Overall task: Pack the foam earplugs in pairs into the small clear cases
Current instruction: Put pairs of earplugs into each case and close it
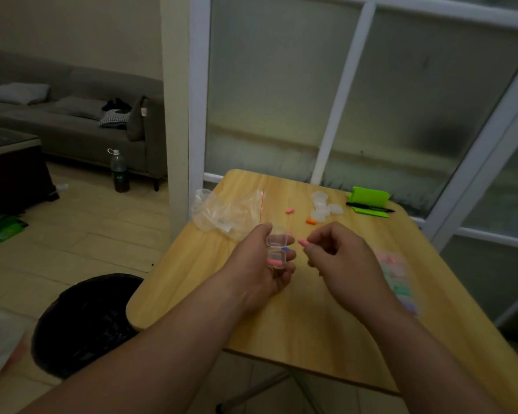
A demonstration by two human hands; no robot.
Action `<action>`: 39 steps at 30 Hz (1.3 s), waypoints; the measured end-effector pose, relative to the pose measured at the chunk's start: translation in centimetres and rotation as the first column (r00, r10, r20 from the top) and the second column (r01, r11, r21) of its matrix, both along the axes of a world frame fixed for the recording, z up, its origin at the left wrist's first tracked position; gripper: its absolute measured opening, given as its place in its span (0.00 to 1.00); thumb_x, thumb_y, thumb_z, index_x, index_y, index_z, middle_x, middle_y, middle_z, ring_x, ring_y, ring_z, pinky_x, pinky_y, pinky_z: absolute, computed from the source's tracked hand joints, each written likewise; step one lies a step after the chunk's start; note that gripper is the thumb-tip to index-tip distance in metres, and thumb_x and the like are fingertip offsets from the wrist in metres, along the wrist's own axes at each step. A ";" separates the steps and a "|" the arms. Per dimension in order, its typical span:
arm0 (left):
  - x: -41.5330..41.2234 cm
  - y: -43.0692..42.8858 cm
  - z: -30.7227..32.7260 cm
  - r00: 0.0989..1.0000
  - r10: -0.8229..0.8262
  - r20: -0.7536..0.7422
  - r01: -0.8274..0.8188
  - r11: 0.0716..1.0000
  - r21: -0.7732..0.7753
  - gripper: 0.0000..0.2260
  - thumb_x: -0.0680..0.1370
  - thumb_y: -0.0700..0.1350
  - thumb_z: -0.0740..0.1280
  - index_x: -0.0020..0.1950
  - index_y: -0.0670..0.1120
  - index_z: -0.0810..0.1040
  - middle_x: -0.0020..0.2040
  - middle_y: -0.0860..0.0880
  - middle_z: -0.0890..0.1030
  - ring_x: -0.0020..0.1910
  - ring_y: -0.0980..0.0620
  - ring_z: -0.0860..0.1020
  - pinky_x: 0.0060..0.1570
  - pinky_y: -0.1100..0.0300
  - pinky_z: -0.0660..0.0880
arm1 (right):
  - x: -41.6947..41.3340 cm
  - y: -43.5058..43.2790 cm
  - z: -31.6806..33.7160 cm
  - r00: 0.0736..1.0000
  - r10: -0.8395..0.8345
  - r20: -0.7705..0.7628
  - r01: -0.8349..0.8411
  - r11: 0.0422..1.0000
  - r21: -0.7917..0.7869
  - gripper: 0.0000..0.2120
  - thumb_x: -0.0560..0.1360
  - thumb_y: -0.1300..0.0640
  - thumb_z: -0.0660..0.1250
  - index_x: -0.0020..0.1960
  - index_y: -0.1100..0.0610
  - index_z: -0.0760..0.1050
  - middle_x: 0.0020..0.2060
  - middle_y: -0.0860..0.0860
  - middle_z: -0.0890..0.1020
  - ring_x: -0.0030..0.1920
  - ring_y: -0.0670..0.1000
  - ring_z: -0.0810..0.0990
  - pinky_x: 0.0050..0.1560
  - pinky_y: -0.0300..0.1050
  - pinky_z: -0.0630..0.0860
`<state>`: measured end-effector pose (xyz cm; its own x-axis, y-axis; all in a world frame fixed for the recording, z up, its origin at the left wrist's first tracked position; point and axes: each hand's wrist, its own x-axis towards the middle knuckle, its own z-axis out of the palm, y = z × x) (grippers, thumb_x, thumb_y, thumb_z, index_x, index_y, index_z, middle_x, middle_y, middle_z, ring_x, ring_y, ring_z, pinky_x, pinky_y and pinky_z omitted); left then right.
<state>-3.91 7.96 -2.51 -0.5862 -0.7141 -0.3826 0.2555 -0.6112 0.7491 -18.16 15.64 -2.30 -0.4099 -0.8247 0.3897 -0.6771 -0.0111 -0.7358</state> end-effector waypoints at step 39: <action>-0.6 -0.7 -0.9 0.978 -0.140 -0.151 0.148 0.988 0.042 0.27 0.84 0.59 0.59 0.70 0.38 0.73 0.39 0.44 0.76 0.32 0.49 0.73 0.37 0.56 0.73 | 2.0 1.4 -0.7 0.928 0.178 -0.326 -0.147 0.982 0.116 0.07 0.79 0.45 0.72 0.53 0.40 0.75 0.49 0.37 0.79 0.52 0.36 0.76 0.46 0.34 0.71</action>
<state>-4.49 7.26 -3.41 -0.7343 -0.5992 -0.3190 0.2673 -0.6871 0.6756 -16.16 17.00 -2.99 -0.1261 -0.9064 0.4032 -0.8780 -0.0872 -0.4706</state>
